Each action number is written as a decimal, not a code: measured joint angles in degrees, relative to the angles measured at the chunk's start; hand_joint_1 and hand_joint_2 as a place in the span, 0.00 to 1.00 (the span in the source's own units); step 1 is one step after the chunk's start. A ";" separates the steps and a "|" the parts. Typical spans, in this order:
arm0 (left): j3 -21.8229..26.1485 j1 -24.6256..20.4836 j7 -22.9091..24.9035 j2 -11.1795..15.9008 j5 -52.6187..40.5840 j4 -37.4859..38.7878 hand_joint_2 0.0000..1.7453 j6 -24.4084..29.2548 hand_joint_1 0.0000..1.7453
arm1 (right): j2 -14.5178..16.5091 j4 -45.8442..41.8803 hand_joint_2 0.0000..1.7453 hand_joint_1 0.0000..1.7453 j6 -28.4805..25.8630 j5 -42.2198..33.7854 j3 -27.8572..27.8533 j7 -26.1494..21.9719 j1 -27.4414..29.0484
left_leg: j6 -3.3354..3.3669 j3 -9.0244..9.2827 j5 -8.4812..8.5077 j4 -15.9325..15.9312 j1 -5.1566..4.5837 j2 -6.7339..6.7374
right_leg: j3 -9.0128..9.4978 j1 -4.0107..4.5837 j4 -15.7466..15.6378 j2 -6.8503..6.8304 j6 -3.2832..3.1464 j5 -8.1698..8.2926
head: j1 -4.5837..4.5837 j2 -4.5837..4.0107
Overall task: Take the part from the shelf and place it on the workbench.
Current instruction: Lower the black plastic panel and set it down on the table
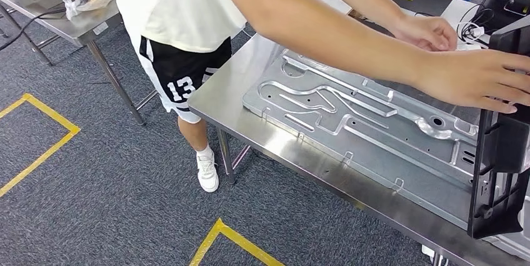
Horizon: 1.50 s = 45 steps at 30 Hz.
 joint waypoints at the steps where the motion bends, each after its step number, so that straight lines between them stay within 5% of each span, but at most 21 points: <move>1: 0.00 0.00 -0.01 0.00 -0.04 0.00 0.00 -0.02 0.00 | 0.00 -0.01 0.00 0.00 0.00 -0.15 0.14 0.10 0.00 | 0.00 0.00 0.00 0.00 0.00 0.00 | 0.00 0.00 0.00 0.00 0.00 0.00 | 0.00 0.00; 45: 0.00 -0.06 -0.06 0.00 -0.22 0.00 0.00 -0.15 0.00 | -0.16 -0.07 0.00 0.00 -0.36 -3.67 3.22 0.94 -0.67 | 0.00 -0.01 0.00 0.01 -0.02 -0.03 | 0.01 -0.01 0.00 -0.02 0.00 0.00 | 0.00 0.00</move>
